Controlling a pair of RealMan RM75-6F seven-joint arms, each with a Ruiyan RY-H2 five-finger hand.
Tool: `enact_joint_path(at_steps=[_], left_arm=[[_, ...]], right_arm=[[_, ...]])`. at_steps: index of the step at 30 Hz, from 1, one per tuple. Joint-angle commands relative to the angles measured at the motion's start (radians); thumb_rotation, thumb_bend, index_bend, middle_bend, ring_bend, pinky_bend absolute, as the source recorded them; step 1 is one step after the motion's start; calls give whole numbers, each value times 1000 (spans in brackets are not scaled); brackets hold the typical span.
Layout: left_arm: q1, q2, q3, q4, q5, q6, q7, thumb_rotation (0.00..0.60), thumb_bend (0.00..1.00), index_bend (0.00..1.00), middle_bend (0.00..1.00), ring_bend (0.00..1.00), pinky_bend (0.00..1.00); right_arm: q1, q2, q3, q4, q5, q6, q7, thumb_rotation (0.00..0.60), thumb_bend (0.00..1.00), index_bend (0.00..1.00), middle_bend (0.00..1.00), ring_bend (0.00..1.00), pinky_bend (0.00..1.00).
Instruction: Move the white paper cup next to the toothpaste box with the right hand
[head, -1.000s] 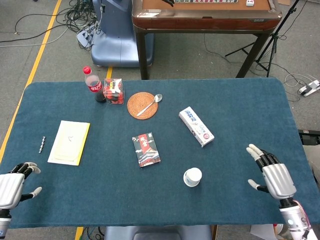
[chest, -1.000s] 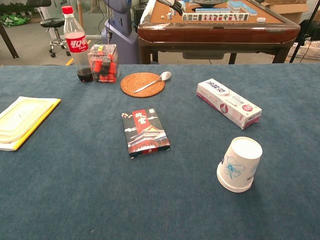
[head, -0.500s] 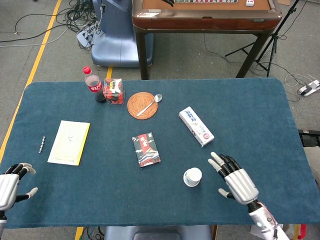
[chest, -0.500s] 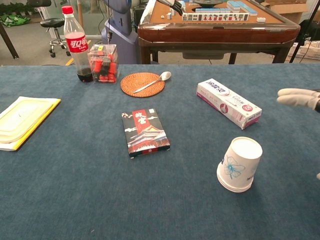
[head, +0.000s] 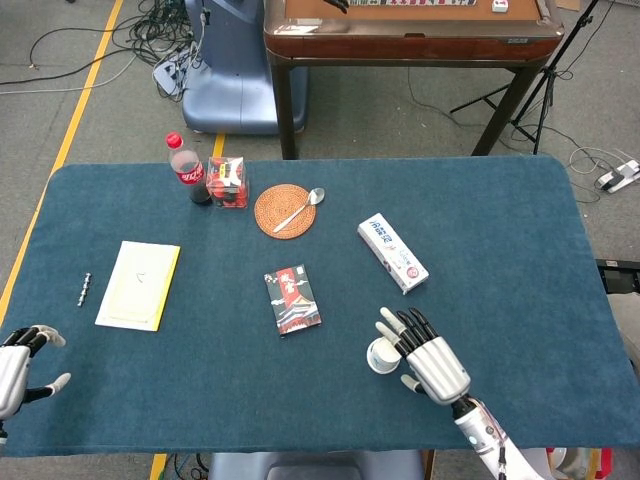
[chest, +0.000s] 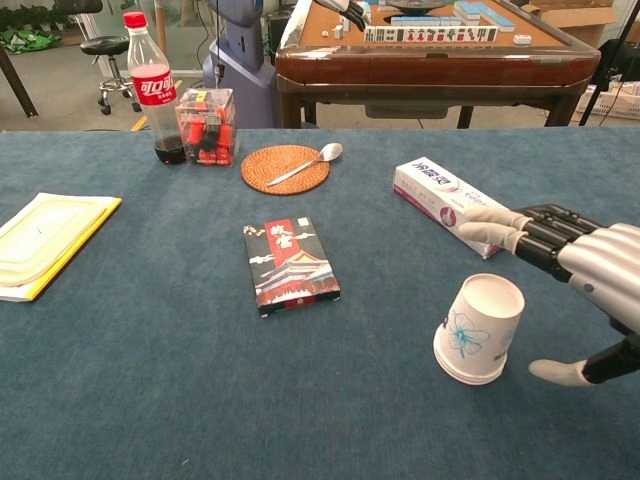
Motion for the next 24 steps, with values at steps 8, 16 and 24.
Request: enact_joint_path(at_steps=[8, 16, 24], left_arm=[[4, -4, -9, 10, -7, 15, 24, 600, 91, 418, 372, 321, 587], [6, 5, -11, 3, -11, 13, 8, 600, 91, 418, 375, 322, 587], [6, 8, -11, -1, -11, 11, 8, 600, 92, 419, 376, 322, 587]], right_arm=[[45, -76, 30, 82, 53, -41, 24, 600, 0, 0, 0, 0, 39], [74, -125, 54, 144, 88, -51, 47, 600, 0, 0, 0, 0, 39], [102, -161, 85, 193, 124, -54, 55, 600, 0, 0, 0, 0, 39]])
